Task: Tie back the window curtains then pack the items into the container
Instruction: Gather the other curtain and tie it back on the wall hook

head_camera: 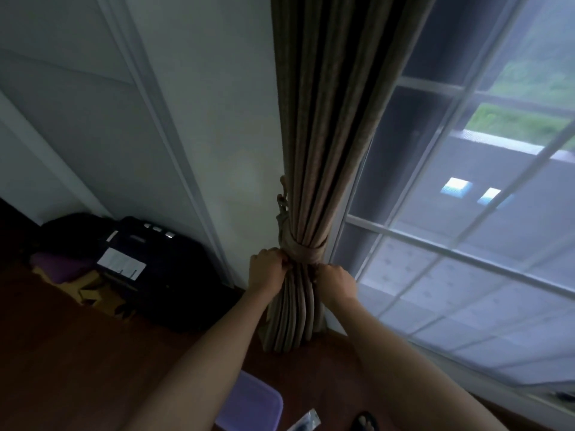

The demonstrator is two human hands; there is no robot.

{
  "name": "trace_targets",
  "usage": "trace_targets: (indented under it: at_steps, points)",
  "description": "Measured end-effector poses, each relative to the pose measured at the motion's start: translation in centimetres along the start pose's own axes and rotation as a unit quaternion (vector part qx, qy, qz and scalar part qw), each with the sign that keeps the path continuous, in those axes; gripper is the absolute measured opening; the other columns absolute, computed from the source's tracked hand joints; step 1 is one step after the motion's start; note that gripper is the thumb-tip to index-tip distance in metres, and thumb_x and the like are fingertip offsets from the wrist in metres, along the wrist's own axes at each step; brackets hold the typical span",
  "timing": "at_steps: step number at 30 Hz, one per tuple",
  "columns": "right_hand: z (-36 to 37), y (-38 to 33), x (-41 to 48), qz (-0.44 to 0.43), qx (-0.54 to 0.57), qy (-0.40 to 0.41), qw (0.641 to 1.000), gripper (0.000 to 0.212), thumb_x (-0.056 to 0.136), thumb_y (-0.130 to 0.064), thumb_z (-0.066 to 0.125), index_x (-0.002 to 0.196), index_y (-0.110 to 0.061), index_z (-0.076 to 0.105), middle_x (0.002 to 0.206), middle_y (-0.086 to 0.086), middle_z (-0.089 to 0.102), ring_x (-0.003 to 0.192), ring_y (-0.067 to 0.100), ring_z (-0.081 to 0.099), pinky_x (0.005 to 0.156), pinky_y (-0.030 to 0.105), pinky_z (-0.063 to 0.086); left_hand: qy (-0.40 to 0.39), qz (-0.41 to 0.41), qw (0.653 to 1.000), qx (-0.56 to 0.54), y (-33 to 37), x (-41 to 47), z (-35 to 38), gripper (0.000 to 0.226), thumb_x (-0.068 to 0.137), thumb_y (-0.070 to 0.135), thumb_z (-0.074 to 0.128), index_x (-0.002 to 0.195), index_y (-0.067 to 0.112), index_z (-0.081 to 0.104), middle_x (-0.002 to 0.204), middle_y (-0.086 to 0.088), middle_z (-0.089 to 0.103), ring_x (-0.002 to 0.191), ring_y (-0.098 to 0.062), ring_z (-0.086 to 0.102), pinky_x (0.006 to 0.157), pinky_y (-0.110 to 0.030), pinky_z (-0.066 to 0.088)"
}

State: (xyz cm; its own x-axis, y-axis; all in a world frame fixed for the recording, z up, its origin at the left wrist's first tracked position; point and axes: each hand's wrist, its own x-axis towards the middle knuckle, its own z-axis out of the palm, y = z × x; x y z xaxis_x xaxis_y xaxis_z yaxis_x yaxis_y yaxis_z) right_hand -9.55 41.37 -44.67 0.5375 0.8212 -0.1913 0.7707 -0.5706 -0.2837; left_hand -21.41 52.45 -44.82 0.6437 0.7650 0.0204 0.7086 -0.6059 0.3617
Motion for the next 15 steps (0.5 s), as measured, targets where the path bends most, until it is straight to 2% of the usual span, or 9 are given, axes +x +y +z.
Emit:
trace_targets:
  at_steps: [2,4,5,7,9,12,15]
  points:
    - [-0.7,0.5,-0.3,0.000,0.021,-0.003,1.000,0.025,0.096,-0.018,0.044,0.104,-0.015,0.068,0.100,0.009,0.069,0.092,0.031,0.065,0.071,0.036,0.050,-0.005,-0.001,1.000,-0.015,-0.5,-0.5,-0.6,0.022,0.091,0.035,0.055,0.093,0.017,0.068,0.094,-0.004,0.066,0.091,-0.026,0.062,0.078,-0.033,0.042]
    - [-1.8,0.9,-1.3,-0.020,0.093,0.077,0.992,0.020,0.094,-0.022,0.051,0.097,-0.017,0.071,0.092,0.006,0.071,0.086,0.029,0.065,0.064,0.031,0.046,0.032,-0.008,0.996,-0.080,-0.8,-1.4,-2.0,0.014,0.087,0.030,0.056,0.090,0.017,0.063,0.089,0.000,0.064,0.086,-0.022,0.063,0.080,-0.036,0.047]
    - [-2.5,1.0,-2.1,-0.037,0.143,0.147,0.978,0.016,0.092,-0.022,0.055,0.094,-0.017,0.070,0.089,0.003,0.069,0.082,0.026,0.065,0.063,0.030,0.044,0.068,-0.006,0.990,-0.125,-0.7,-1.8,-2.9,0.012,0.086,0.028,0.057,0.091,0.017,0.061,0.088,0.002,0.062,0.083,-0.020,0.062,0.081,-0.039,0.049]
    - [-4.7,0.4,-3.4,-0.081,0.224,0.289,0.927,0.010,0.088,-0.022,0.060,0.095,-0.014,0.064,0.090,-0.001,0.063,0.081,0.020,0.061,0.065,0.031,0.048,0.166,0.035,0.966,-0.197,-0.3,-2.3,-5.1,0.018,0.087,0.029,0.058,0.099,0.015,0.058,0.091,0.003,0.061,0.081,-0.016,0.060,0.078,-0.041,0.051]
    - [-7.7,-0.9,-4.1,-0.134,0.274,0.389,0.869,0.019,0.088,-0.020,0.064,0.102,-0.008,0.058,0.099,0.003,0.058,0.086,0.016,0.058,0.071,0.029,0.052,0.246,0.100,0.934,-0.239,0.9,-2.2,-7.7,0.024,0.091,0.029,0.057,0.106,0.010,0.058,0.097,0.000,0.059,0.087,-0.015,0.057,0.082,-0.039,0.050]
    - [-12.0,-3.6,-4.2,-0.224,0.284,0.458,0.812,0.037,0.089,-0.020,0.067,0.118,0.000,0.053,0.116,0.015,0.053,0.103,0.019,0.057,0.084,0.022,0.052,0.327,0.163,0.897,-0.247,3.6,-1.3,-11.2,0.026,0.095,0.028,0.051,0.109,0.007,0.056,0.103,-0.004,0.058,0.098,-0.018,0.054,0.092,-0.034,0.041]
    - [-13.9,-5.6,-4.0,-0.236,0.271,0.484,0.798,0.040,0.091,-0.024,0.065,0.124,-0.009,0.049,0.125,0.015,0.053,0.110,0.021,0.059,0.082,0.030,0.057,0.353,0.178,0.884,-0.251,5.4,-0.8,-13.0,0.023,0.096,0.025,0.047,0.105,0.006,0.056,0.100,-0.004,0.058,0.096,-0.017,0.052,0.091,-0.028,0.036]
